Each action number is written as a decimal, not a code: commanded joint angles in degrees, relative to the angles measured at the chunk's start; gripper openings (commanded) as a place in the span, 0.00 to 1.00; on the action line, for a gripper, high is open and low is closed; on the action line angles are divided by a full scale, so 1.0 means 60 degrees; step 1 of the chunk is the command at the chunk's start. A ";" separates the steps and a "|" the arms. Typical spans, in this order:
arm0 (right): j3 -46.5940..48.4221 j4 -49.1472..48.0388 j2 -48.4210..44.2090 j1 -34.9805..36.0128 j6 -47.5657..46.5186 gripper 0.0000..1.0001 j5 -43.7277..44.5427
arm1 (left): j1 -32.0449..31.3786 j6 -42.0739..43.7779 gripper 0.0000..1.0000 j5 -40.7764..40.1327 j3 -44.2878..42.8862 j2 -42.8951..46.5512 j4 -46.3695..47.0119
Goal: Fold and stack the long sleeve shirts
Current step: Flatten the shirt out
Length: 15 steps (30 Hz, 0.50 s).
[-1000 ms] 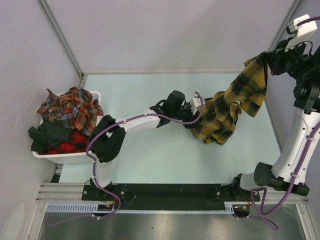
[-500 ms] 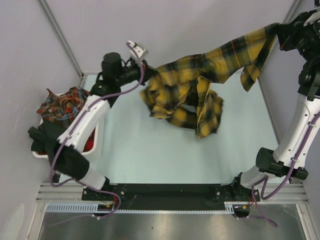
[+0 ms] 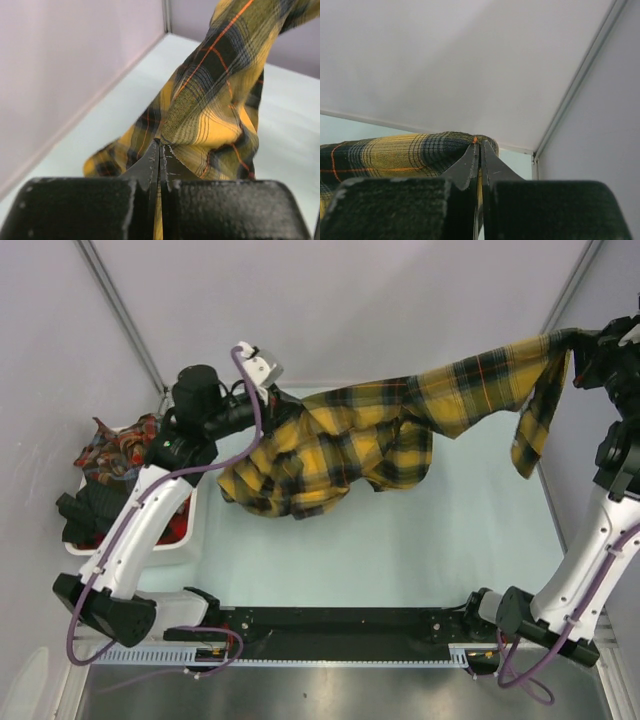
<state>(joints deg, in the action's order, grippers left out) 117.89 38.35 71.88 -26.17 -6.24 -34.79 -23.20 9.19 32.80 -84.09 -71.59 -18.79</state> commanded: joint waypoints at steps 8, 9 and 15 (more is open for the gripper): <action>0.4749 0.1401 0.6425 0.1518 -0.0791 0.00 0.3332 | -0.3602 -0.0813 0.00 -0.0867 -0.3455 -0.3577 -0.1264; 0.5496 0.1286 0.6695 0.1738 -0.0777 0.00 0.3627 | -0.3923 -0.1003 0.00 -0.0895 -0.4301 -0.4233 -0.1264; 0.4027 0.0388 0.6917 0.3072 -0.1842 0.28 0.4947 | -0.3855 -0.1079 0.16 -0.1274 -0.5177 -0.5573 -0.1160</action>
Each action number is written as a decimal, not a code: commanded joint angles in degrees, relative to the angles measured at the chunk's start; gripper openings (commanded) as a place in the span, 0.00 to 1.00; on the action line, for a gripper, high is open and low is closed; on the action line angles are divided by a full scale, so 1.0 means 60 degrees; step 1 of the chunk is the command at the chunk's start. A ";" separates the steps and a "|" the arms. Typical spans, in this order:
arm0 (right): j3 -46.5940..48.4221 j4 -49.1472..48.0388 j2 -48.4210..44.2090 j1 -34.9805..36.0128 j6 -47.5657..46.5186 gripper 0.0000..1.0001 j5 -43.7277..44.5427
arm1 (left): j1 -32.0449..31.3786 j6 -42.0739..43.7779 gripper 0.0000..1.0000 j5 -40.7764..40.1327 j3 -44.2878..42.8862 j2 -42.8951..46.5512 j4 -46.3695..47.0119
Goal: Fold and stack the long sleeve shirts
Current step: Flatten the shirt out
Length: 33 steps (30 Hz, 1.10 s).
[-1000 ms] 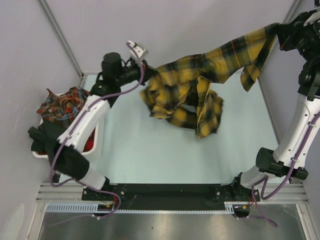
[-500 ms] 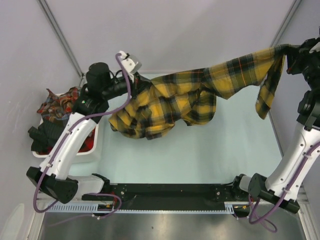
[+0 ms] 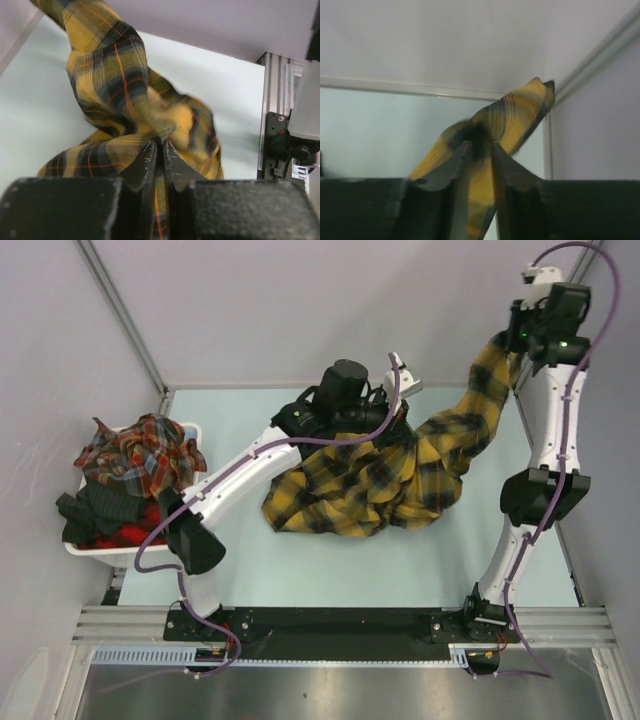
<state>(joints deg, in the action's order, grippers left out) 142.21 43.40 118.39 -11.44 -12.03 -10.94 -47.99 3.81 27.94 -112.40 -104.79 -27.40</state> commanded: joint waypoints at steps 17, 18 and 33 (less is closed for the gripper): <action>-1.0790 0.2861 -0.6371 0.0647 -0.1306 0.83 -0.2909 | 0.3149 0.6835 0.99 -0.1272 0.7937 0.2833 -0.1310; -1.1101 0.2729 -0.6415 0.0662 -0.1233 0.81 -0.2792 | 0.3149 0.6777 0.99 -0.1506 0.7792 0.2672 -0.0670; -1.1617 0.2420 -0.5553 -0.2033 -0.0983 0.80 -0.2747 | 0.3164 0.6424 0.99 -0.2636 0.1363 -0.3245 -0.0750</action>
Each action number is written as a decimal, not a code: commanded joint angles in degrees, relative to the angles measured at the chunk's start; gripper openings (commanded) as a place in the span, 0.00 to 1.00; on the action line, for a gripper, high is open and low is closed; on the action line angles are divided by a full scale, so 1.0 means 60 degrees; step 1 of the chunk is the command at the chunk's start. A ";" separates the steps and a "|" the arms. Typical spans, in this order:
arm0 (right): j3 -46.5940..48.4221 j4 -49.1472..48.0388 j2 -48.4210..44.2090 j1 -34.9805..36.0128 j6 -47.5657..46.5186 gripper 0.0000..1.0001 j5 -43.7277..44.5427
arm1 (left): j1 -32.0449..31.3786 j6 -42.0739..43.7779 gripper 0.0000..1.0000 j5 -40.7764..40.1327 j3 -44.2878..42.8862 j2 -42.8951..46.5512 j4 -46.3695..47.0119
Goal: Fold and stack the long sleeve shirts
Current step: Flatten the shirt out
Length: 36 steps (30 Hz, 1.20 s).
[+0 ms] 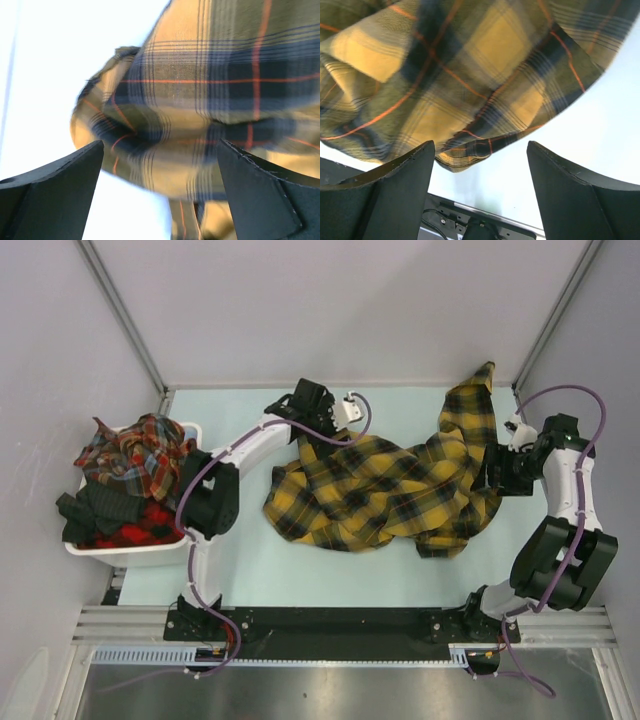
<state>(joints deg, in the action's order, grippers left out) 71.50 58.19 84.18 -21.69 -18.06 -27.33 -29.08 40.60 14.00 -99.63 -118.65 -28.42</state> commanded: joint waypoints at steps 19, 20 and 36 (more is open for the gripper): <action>0.1909 -0.1041 0.2477 -0.0912 0.0549 0.77 -0.0894 | -0.0907 0.1027 0.00 0.0772 0.7799 0.6046 -0.4722; 0.2070 -0.1158 0.2855 -0.0853 0.0637 0.76 -0.0908 | -0.0968 0.1055 0.00 0.0859 0.8150 0.6267 -0.4986; 0.5059 -0.4759 0.5789 0.0305 0.3272 0.67 -0.0338 | 0.1214 -0.1578 0.79 0.3833 0.2647 0.4103 -0.3291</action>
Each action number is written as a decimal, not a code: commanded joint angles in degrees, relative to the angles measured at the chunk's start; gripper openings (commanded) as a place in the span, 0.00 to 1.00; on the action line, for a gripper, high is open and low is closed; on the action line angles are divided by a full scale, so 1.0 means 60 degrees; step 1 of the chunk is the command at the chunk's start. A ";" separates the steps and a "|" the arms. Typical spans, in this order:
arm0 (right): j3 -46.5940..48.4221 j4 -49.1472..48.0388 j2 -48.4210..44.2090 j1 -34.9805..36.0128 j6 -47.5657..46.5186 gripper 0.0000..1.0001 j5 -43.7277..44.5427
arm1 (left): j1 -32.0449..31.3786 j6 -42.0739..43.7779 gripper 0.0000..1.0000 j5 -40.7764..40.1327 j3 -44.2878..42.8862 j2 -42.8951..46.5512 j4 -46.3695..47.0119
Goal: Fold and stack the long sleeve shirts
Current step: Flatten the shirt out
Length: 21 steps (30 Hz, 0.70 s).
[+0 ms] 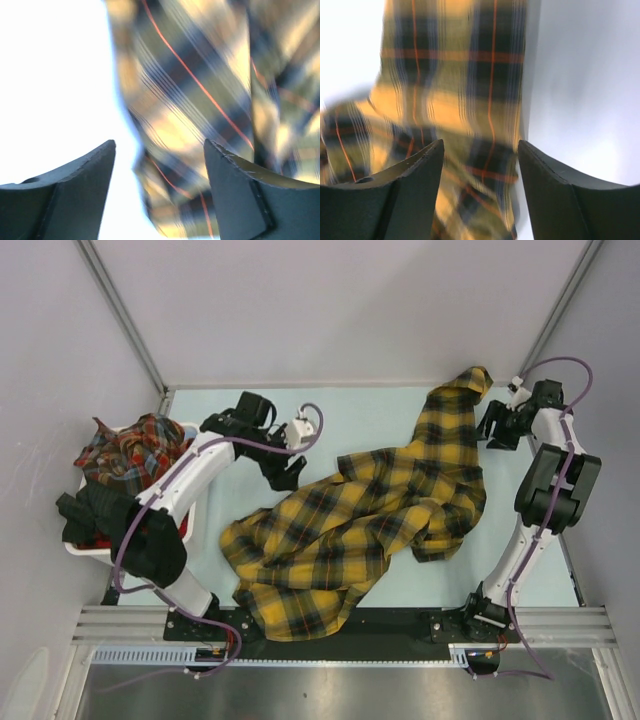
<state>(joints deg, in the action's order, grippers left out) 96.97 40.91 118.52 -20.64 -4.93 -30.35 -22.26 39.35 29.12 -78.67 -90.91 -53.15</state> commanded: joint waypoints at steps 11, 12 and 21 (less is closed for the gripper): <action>0.4050 -0.3977 0.2933 0.0759 0.0999 0.73 0.2449 | 0.0092 -0.2837 0.91 0.1504 0.0075 0.0459 0.2090; 0.4329 -0.3990 0.3155 0.0861 0.0852 0.73 0.2639 | 0.0092 -0.2896 0.91 0.1402 0.0061 0.0503 0.2090; 0.5795 -0.5454 0.5073 0.1609 -0.1185 0.77 0.4822 | 0.0121 -0.3072 0.94 0.0889 -0.0027 0.0958 0.1885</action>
<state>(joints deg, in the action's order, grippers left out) 125.56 15.09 144.73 -12.40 -6.37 -9.06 -21.63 22.39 34.85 -78.19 -87.96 -42.54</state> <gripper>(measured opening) 0.772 0.935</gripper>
